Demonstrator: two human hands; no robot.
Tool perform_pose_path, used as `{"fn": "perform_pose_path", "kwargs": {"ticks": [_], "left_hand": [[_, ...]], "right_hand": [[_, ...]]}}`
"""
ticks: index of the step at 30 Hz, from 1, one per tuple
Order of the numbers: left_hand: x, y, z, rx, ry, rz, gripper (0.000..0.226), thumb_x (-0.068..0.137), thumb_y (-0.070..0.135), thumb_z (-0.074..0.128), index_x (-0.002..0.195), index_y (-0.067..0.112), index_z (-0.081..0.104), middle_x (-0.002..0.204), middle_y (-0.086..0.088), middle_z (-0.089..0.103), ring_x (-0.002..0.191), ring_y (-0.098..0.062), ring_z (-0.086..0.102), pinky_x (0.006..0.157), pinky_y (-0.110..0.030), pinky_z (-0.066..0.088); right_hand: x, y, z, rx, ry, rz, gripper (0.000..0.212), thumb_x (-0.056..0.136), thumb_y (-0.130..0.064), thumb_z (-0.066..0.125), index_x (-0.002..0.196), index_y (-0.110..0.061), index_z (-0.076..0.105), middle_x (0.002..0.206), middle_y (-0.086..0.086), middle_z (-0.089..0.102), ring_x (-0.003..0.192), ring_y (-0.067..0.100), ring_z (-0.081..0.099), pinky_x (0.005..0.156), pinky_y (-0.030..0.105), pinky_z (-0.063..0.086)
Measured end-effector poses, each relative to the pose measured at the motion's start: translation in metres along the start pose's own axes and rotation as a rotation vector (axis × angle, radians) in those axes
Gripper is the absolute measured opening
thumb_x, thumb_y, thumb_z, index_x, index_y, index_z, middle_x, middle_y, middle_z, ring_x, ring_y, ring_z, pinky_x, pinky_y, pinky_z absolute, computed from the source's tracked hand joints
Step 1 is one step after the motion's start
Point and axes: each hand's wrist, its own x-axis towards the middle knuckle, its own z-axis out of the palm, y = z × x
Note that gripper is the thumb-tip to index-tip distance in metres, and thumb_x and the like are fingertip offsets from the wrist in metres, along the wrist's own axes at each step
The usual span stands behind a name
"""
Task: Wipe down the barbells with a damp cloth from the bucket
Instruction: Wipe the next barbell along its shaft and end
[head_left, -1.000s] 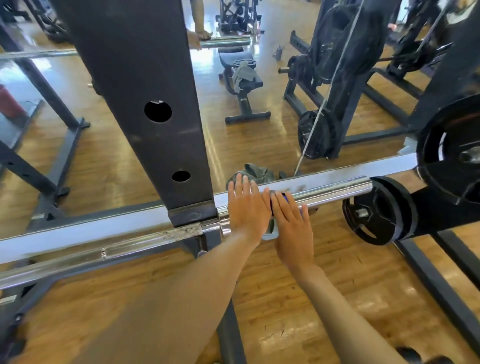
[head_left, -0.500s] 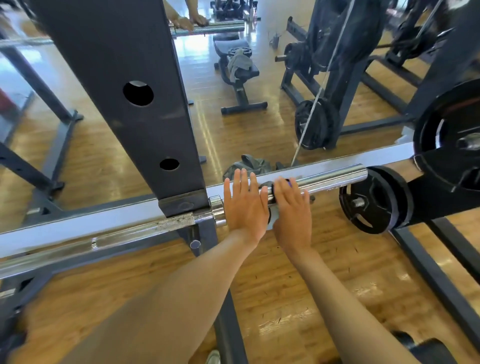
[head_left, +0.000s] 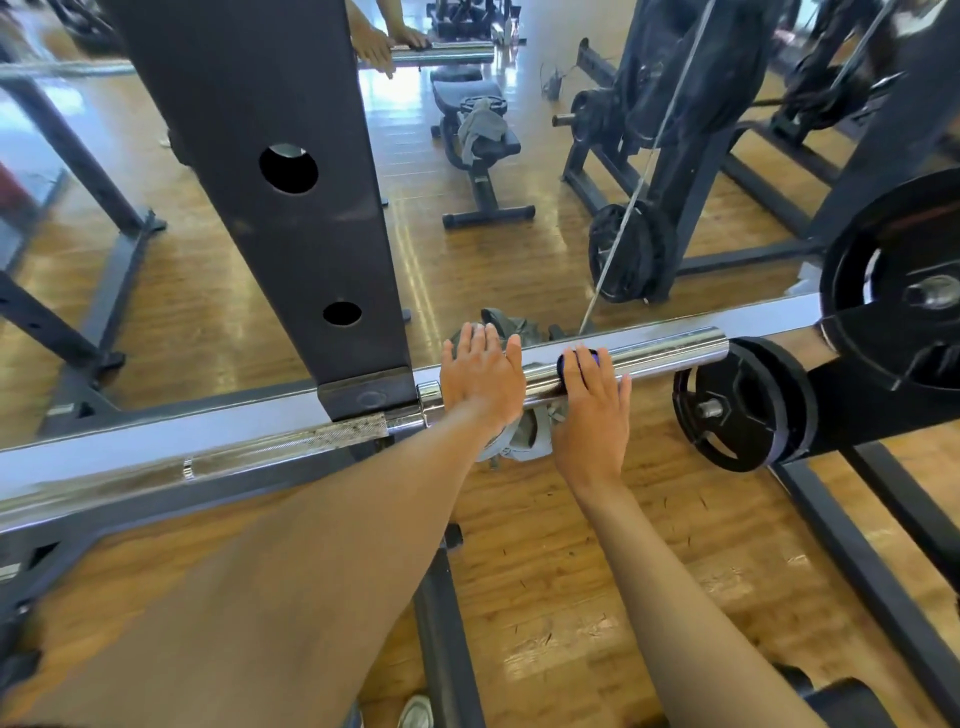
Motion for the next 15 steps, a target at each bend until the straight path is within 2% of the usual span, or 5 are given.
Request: {"fn": "perform_pose_path", "kwargs": {"ticks": [3,4,7,12,15], "left_hand": [[-0.003,0.000,0.003,0.026,0.038,0.000,0.064,0.109,0.043,0.003,0.162,0.012,0.019,0.170,-0.003,0.018,0.158,-0.019,0.004,0.128,-0.043,0.001],[-0.002,0.000,0.003,0.026,0.064,0.009,0.064,0.109,0.043,0.004,0.162,0.012,0.021,0.169,-0.003,0.020,0.158,-0.019,0.006,0.128,-0.043,0.002],[-0.003,-0.001,0.004,0.014,0.103,0.024,0.066,0.108,0.045,0.002,0.161,0.013,0.024,0.168,-0.004,0.023,0.158,-0.021,0.009,0.128,-0.043,0.002],[-0.010,0.000,0.005,0.050,0.204,0.028,0.082,0.100,0.051,-0.010,0.159,0.012,0.033,0.164,-0.006,0.033,0.156,-0.023,0.018,0.127,-0.045,0.007],[-0.012,-0.001,0.006,0.068,0.240,0.004,0.079,0.103,0.052,-0.004,0.157,0.009,0.036,0.162,-0.009,0.038,0.154,-0.025,0.024,0.126,-0.045,0.011]], "right_hand": [[-0.005,-0.002,0.005,0.001,0.004,-0.234,0.081,0.078,0.010,0.066,0.152,-0.014,0.043,0.159,0.001,0.041,0.153,0.024,0.025,0.125,0.053,0.015],[-0.003,0.005,0.004,-0.029,0.020,-0.234,0.080,0.078,0.009,0.066,0.152,-0.015,0.044,0.157,0.000,0.043,0.152,0.023,0.027,0.125,0.054,0.016],[0.008,0.013,-0.001,-0.024,0.041,-0.013,0.078,0.075,0.011,0.070,0.146,-0.014,0.050,0.151,0.002,0.048,0.149,0.025,0.032,0.123,0.055,0.019],[0.008,0.012,-0.002,-0.017,-0.022,-0.291,0.075,0.078,0.006,0.069,0.146,-0.018,0.051,0.149,-0.002,0.051,0.145,0.021,0.039,0.126,0.051,0.015],[0.017,0.024,-0.010,-0.030,0.049,-0.037,0.072,0.073,0.009,0.074,0.138,-0.016,0.056,0.142,0.000,0.056,0.141,0.023,0.043,0.123,0.055,0.022]]}}
